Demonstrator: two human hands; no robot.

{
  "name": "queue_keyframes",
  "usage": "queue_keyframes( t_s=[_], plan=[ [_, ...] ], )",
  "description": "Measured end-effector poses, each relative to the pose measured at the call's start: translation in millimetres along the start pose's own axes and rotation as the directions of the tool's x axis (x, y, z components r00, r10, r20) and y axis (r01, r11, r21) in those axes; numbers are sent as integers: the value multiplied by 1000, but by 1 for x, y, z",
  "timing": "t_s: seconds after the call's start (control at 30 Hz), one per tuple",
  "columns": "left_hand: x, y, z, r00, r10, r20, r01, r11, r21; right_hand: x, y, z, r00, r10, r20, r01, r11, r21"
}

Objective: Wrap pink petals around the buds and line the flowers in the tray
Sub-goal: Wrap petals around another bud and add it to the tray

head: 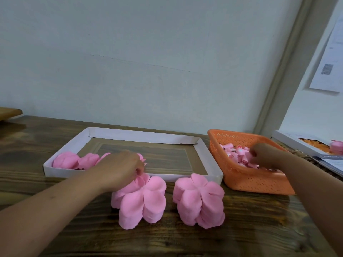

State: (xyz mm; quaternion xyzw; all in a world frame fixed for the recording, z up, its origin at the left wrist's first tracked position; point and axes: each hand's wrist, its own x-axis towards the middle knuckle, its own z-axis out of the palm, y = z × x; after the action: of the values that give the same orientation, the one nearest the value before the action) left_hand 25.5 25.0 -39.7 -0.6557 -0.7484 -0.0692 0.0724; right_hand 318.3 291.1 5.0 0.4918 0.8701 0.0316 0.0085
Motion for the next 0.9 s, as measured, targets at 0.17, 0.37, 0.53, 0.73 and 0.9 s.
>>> queue_keyframes(
  t_s=[0.17, 0.37, 0.53, 0.73, 0.9],
  plan=[
    [1, -4, -3, 997, -39, -60, 22, 967, -255, 0, -2, -4, 944, 120, -306, 55, 861, 506],
    [3, 0, -12, 994, -105, 38, 108, 830, -547, -13, -18, -10, 906, 59, -420, 261, 703, 662],
    [2, -1, -12, 989, -132, 69, 148, 800, -581, -19, -25, -10, 888, 55, -456, 302, 678, 670],
    [-1, -12, -27, 978, -69, 196, 165, 833, -528, -33, -43, -9, 880, 22, -475, 331, 687, 646],
    [3, -7, -26, 982, -14, 190, 49, 983, -180, -44, -67, -13, 875, -35, -483, 403, 608, 684]
  ],
)
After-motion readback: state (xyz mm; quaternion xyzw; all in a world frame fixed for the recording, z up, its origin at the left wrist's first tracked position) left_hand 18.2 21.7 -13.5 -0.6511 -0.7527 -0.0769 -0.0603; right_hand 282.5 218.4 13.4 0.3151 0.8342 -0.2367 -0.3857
